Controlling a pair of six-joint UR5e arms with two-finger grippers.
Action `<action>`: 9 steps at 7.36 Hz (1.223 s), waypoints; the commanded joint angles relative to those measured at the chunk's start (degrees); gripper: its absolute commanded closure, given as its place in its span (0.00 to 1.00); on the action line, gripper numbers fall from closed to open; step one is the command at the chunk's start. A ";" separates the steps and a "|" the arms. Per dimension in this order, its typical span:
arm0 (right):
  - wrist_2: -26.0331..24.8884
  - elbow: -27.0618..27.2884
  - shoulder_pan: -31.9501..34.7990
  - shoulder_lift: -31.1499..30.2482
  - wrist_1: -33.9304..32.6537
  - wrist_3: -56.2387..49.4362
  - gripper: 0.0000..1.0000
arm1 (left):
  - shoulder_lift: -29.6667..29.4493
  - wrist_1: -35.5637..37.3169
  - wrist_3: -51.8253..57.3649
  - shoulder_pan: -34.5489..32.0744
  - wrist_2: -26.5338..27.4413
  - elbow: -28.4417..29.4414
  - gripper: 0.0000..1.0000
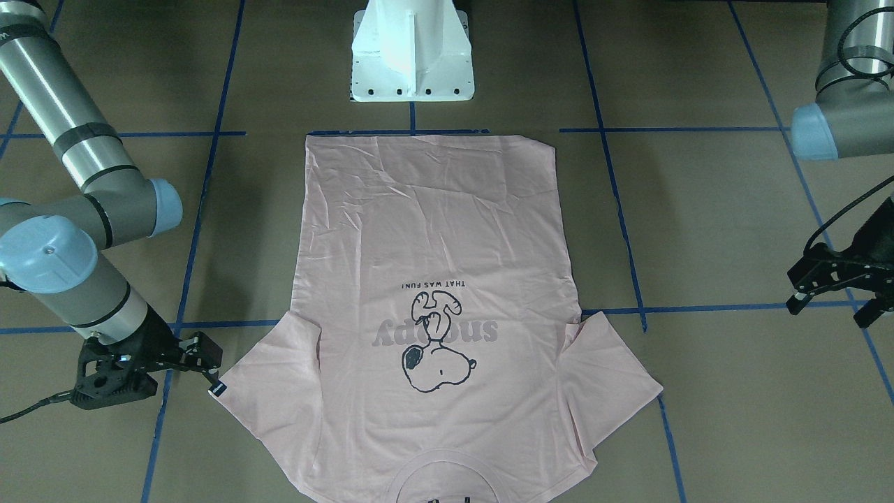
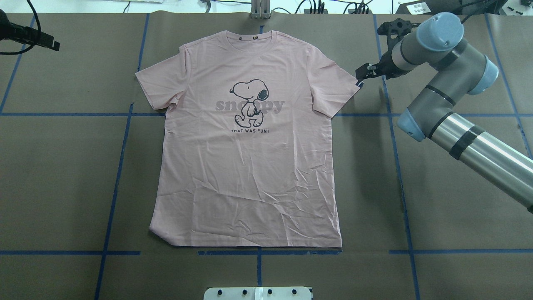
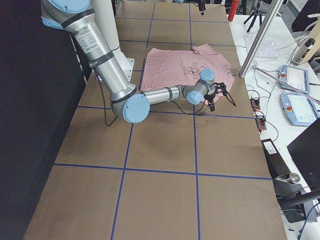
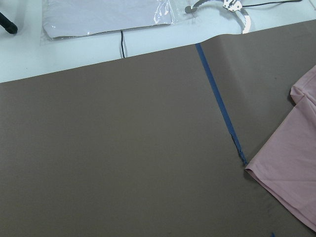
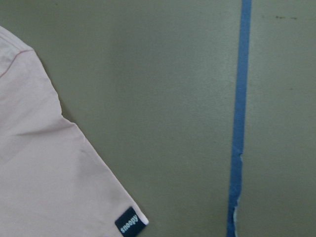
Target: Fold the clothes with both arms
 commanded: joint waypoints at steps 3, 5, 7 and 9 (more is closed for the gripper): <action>-1.05 -1.43 -1.39 1.51 0.14 0.20 0.26 | -0.13 -0.04 -0.51 0.24 0.15 -0.17 0.00; -1.05 -1.43 -1.65 1.43 -0.04 0.12 0.57 | -0.13 -0.04 -0.42 0.24 0.15 -0.17 0.00; -1.05 -1.52 -2.00 1.43 -0.13 -0.06 0.57 | -0.04 -0.04 -0.42 0.24 0.15 0.01 0.00; -1.05 -1.52 -2.00 1.43 -0.21 -0.15 0.74 | -0.13 -0.04 -0.51 0.24 0.15 0.01 0.00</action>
